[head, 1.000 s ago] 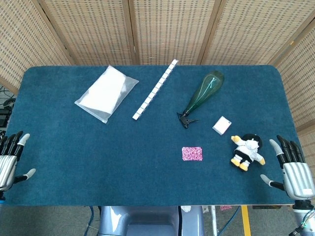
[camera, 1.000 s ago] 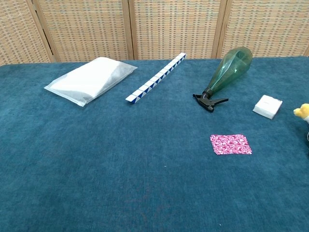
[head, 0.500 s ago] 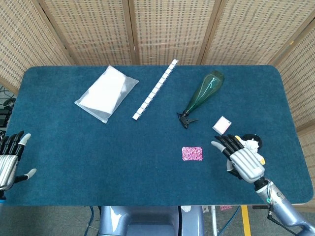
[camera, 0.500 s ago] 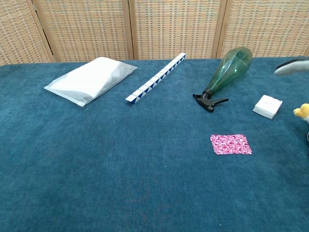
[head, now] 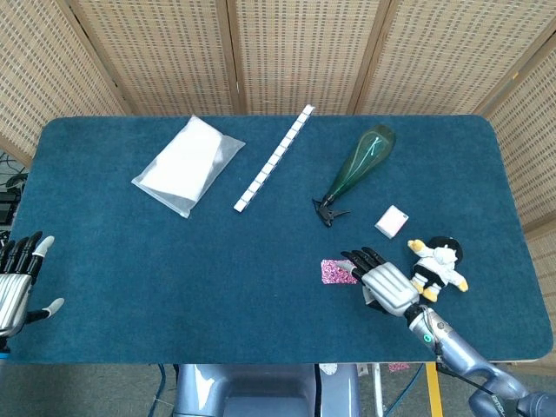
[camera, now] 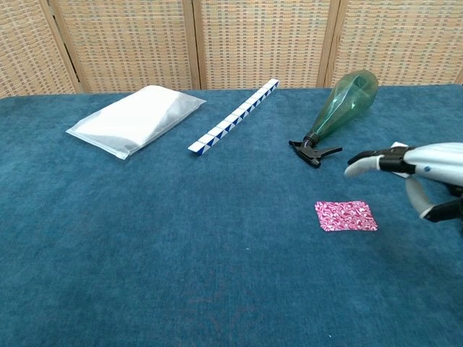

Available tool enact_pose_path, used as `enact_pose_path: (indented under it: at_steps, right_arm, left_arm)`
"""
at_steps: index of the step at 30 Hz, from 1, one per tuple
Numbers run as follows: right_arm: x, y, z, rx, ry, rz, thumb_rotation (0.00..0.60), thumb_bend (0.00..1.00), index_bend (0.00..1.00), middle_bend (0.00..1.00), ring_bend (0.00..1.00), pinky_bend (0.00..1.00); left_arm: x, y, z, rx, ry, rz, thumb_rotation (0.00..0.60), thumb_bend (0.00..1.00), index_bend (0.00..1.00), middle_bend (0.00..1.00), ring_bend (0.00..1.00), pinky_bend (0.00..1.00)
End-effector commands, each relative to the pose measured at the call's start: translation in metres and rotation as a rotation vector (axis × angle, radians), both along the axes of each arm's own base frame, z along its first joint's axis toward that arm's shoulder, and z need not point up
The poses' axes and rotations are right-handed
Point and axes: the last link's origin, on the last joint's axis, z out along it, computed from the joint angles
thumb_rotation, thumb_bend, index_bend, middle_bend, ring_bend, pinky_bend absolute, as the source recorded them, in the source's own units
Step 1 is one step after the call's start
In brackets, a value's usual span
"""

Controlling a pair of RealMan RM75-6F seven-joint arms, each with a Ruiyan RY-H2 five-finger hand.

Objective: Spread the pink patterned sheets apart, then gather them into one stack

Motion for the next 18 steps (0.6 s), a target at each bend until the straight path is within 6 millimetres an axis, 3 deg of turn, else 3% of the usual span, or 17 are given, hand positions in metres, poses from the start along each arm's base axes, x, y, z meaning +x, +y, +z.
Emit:
enact_pose_path:
  at_steps: [1,18]
  right_arm:
    - [0.005,-0.005,-0.019,0.036,0.022,-0.019,0.600,1.00,0.11,0.06,0.00,0.04]
    - [-0.004,-0.004,-0.040,0.071,0.056,-0.063,0.600,1.00,0.11,0.07,0.03,0.10]
  left_arm:
    - [0.000,0.000,0.000,0.000,-0.001,0.001,0.600,0.02,0.00,0.00,0.00,0.00]
    - [0.000,0.000,0.000,-0.004,-0.002,0.004,0.600,0.02,0.00,0.00,0.00,0.00]
